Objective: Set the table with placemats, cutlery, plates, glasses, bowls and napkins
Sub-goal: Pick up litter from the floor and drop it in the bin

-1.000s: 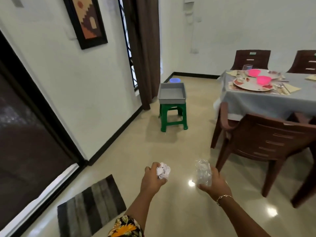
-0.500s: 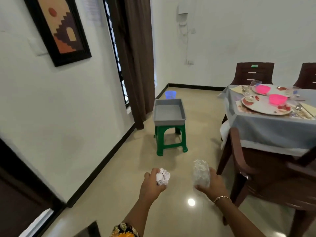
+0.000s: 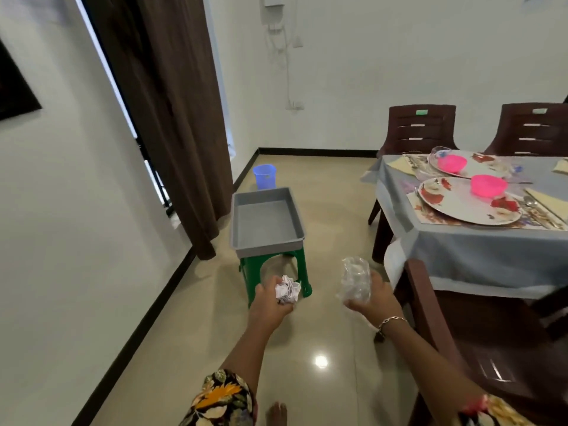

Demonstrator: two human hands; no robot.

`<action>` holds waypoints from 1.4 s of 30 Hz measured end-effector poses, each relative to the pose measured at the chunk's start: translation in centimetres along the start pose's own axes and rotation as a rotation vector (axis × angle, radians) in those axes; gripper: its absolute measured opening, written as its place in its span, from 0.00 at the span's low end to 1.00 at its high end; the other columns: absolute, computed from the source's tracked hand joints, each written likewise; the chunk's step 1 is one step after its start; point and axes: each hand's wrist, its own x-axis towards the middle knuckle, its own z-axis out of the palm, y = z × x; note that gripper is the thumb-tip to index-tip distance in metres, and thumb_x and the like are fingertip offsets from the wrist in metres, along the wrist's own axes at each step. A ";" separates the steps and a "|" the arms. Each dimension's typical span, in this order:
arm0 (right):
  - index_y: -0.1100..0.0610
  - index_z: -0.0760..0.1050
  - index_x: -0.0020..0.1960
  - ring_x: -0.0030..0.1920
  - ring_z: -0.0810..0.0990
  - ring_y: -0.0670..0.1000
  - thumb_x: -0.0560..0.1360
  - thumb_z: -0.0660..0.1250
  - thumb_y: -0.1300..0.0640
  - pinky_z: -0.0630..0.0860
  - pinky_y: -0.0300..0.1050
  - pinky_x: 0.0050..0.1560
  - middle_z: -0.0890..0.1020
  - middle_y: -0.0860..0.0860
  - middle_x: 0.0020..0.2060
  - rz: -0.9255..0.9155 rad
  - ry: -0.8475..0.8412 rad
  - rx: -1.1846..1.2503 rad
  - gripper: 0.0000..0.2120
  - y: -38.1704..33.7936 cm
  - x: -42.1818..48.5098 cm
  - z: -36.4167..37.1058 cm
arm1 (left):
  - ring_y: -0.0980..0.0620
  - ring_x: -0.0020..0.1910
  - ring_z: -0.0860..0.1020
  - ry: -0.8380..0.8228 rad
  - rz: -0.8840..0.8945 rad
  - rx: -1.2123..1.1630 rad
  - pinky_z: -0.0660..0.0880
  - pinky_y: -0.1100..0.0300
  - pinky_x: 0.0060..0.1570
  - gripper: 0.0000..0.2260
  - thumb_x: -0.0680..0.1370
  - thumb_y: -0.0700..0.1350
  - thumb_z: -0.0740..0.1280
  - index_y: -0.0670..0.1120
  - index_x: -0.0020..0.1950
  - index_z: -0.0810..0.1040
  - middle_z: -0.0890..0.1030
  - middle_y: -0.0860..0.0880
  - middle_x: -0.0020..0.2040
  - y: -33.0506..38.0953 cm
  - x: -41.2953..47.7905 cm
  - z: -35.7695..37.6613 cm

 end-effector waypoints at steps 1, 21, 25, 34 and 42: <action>0.55 0.60 0.69 0.56 0.74 0.59 0.62 0.76 0.48 0.75 0.54 0.55 0.73 0.58 0.58 0.001 0.009 0.003 0.42 -0.2 2.2 0.3 | 0.48 0.50 0.75 -0.011 0.015 -0.001 0.70 0.60 0.48 0.25 0.70 0.45 0.73 0.50 0.65 0.69 0.71 0.44 0.58 0.1 2.6 -0.1; 0.57 0.59 0.71 0.60 0.71 0.60 0.64 0.76 0.51 0.69 0.51 0.59 0.70 0.61 0.62 0.160 0.188 0.079 0.42 -8.8 42.9 -2.1 | 0.44 0.53 0.75 -0.180 0.048 -0.060 0.67 0.62 0.48 0.24 0.70 0.45 0.74 0.47 0.63 0.71 0.71 0.43 0.56 8.4 46.8 1.1; 0.58 0.58 0.71 0.63 0.70 0.58 0.64 0.76 0.51 0.68 0.49 0.60 0.69 0.60 0.64 0.159 0.211 0.084 0.42 -7.7 51.5 -4.9 | 0.45 0.50 0.77 -0.162 0.043 -0.113 0.66 0.63 0.43 0.23 0.68 0.45 0.76 0.47 0.61 0.72 0.73 0.42 0.57 12.1 55.2 4.5; 0.56 0.60 0.69 0.63 0.71 0.57 0.63 0.77 0.52 0.71 0.53 0.61 0.72 0.56 0.63 0.136 0.177 0.023 0.41 -5.8 67.3 -10.1 | 0.45 0.48 0.75 -0.198 0.072 -0.142 0.66 0.63 0.45 0.23 0.71 0.44 0.73 0.47 0.63 0.70 0.70 0.42 0.57 21.2 71.5 11.2; 0.58 0.64 0.67 0.58 0.75 0.56 0.62 0.78 0.54 0.73 0.47 0.56 0.76 0.55 0.57 0.153 0.127 0.080 0.39 -4.5 78.0 -11.8 | 0.44 0.52 0.76 -0.208 0.009 -0.130 0.67 0.63 0.47 0.24 0.72 0.45 0.73 0.47 0.65 0.69 0.69 0.42 0.59 24.4 82.2 14.1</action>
